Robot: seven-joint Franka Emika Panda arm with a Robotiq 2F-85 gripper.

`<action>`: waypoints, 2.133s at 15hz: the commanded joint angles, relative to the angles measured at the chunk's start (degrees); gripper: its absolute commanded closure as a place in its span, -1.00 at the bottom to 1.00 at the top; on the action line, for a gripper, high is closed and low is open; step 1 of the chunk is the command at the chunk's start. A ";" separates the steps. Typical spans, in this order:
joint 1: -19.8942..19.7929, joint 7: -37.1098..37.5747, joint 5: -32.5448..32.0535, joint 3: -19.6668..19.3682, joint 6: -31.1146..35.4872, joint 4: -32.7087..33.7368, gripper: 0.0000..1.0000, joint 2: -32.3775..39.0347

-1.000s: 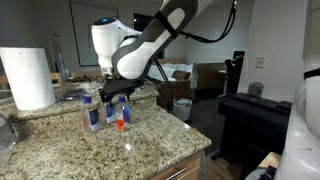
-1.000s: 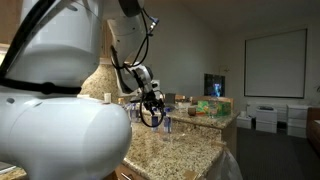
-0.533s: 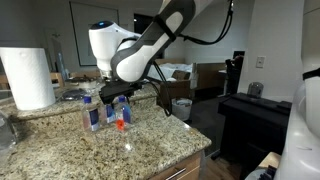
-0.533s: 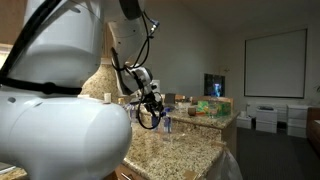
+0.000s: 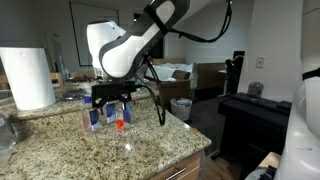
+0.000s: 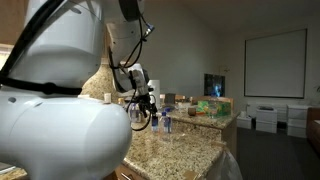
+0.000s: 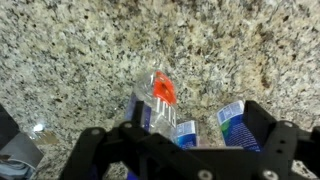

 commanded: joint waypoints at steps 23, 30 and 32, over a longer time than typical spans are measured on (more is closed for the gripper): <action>-4.82 -19.91 18.12 -7.01 -11.14 10.68 -1.00 4.61; -6.66 -23.15 26.04 -6.22 -9.88 15.42 -1.00 7.91; -7.15 -25.15 31.11 -5.32 -11.79 16.34 -1.00 8.53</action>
